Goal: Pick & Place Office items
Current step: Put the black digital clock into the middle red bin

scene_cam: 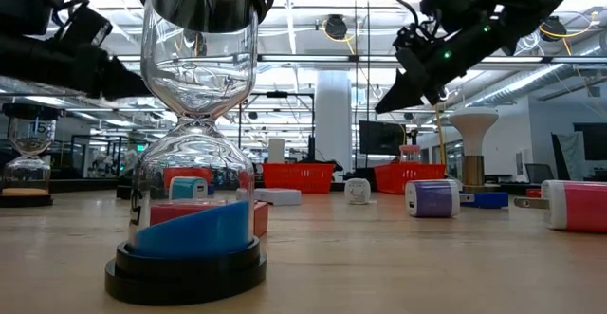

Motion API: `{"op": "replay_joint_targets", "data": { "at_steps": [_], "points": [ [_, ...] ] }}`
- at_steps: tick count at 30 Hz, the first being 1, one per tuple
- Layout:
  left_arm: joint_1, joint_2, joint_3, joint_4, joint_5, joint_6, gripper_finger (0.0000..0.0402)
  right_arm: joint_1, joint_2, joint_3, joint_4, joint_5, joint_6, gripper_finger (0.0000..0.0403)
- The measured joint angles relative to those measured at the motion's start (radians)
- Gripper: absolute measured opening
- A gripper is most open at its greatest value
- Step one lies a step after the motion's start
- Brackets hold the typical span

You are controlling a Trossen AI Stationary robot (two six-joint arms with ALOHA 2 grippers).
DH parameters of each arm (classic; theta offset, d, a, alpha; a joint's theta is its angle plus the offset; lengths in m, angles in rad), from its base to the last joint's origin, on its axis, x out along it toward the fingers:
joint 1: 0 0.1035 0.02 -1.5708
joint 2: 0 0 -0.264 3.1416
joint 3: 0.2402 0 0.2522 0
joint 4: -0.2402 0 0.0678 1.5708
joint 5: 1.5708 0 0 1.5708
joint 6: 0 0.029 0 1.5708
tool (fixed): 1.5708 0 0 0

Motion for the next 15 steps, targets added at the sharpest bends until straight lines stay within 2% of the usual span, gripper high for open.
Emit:
{"op": "replay_joint_targets", "data": {
  "at_steps": [4,10,15],
  "points": [
    [0.0,0.0,0.0,0.105,0.032,-0.239,0.0031,0.016,0.0,-0.054,0.12,-0.001,0.018,0.0003],
    [-0.001,0.0,0.0,0.238,0.026,-0.572,0.0031,0.012,0.001,-0.15,0.322,0.0,0.005,0.0004],
    [-0.004,0.023,0.0,0.299,0.074,-0.623,0.0031,0.0,0.001,-0.197,0.46,0.0,-0.023,0.0004]
  ]
}}
